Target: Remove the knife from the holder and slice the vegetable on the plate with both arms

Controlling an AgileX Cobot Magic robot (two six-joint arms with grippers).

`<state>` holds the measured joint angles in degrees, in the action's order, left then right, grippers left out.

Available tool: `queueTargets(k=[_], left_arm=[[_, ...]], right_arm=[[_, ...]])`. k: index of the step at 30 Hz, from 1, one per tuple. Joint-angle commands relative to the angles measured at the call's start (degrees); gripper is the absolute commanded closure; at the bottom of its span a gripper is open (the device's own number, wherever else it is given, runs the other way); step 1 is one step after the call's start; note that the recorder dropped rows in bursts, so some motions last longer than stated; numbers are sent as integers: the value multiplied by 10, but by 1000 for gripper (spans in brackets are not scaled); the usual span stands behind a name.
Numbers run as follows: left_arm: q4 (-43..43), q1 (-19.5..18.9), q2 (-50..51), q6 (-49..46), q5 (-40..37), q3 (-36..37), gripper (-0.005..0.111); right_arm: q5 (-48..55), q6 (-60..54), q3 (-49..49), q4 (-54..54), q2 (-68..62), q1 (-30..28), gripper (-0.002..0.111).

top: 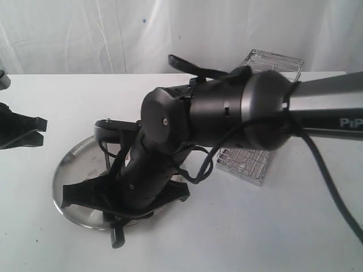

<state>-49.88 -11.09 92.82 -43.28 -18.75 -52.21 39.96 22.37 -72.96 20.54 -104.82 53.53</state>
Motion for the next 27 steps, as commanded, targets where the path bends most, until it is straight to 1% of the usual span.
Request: queueTargets(k=[1, 4, 9, 12, 14, 18, 20, 23, 27], left_arm=[[-6, -3, 12, 10, -14, 2, 107], [-34, -3, 26, 11, -12, 2, 107], [-132, -3, 56, 9, -36, 2, 107], [-148, -2, 69, -12, -64, 2, 107], [-148, -2, 75, -29, -69, 2, 107], [-157, -2, 77, -31, -70, 2, 107], [-162, -2, 77, -32, -70, 2, 107], [-165, -2, 77, -41, -63, 2, 107], [-170, -2, 77, -50, -23, 2, 107]], right_arm=[[-9, 40, -18, -12, -21, 8, 108], [-18, 56, -19, -12, -37, 8, 108], [-19, 64, -19, -6, -56, 13, 108], [-19, 72, -19, -11, -56, 19, 108], [-11, 74, -20, -11, -56, 19, 108], [45, 74, -65, -23, -56, 19, 108], [79, 74, -99, -66, -56, 19, 108], [134, 102, -145, -148, -60, 13, 108], [217, 78, -169, -136, -79, 5, 108]])
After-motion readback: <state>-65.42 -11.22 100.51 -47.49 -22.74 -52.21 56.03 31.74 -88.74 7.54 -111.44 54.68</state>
